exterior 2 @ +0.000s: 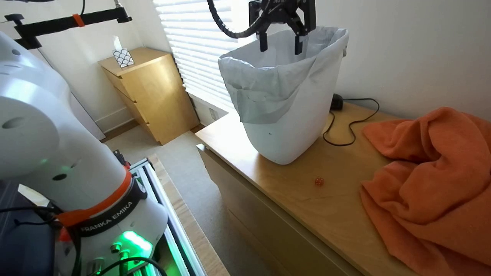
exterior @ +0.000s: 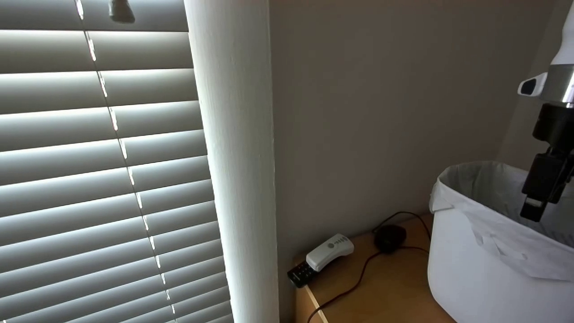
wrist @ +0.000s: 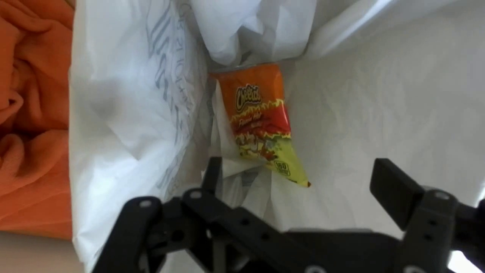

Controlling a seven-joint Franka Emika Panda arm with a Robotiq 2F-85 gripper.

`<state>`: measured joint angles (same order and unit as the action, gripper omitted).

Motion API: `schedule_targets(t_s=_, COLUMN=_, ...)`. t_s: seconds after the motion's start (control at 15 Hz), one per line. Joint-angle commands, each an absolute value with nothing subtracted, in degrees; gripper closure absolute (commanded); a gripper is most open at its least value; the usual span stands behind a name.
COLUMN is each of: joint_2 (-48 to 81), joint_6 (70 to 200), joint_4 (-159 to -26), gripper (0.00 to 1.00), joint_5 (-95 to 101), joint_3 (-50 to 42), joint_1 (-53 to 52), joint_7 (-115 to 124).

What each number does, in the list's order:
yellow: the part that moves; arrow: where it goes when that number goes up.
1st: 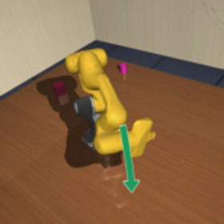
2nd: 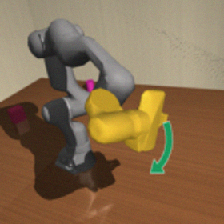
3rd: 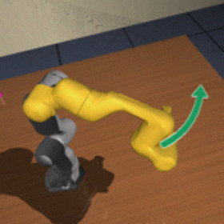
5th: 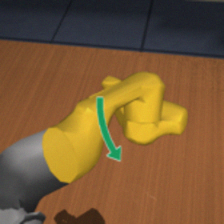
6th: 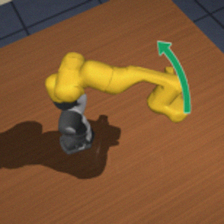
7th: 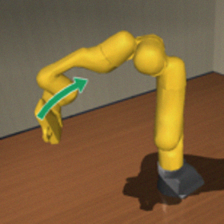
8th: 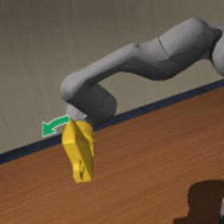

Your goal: Remove the orange packet from the white bin and put it on the table

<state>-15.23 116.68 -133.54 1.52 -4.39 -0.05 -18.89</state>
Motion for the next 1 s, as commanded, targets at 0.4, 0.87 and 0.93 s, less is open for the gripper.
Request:
schedule_targets(t_s=0.4, joint_2=-9.98, joint_6=118.99, joint_4=-134.8, gripper=0.0, joint_5=-2.25, joint_3=-5.42, joint_1=-0.01, joint_7=-27.71)
schedule_targets(t_s=0.87, joint_2=-8.34, joint_6=119.25, joint_4=-133.79, gripper=0.0, joint_5=-0.88, joint_3=-4.65, joint_1=0.26, joint_7=-26.33)
schedule_targets(t_s=0.93, joint_2=-8.34, joint_6=119.25, joint_4=-133.71, gripper=0.0, joint_5=-0.88, joint_3=-4.65, joint_1=0.26, joint_7=-26.32)
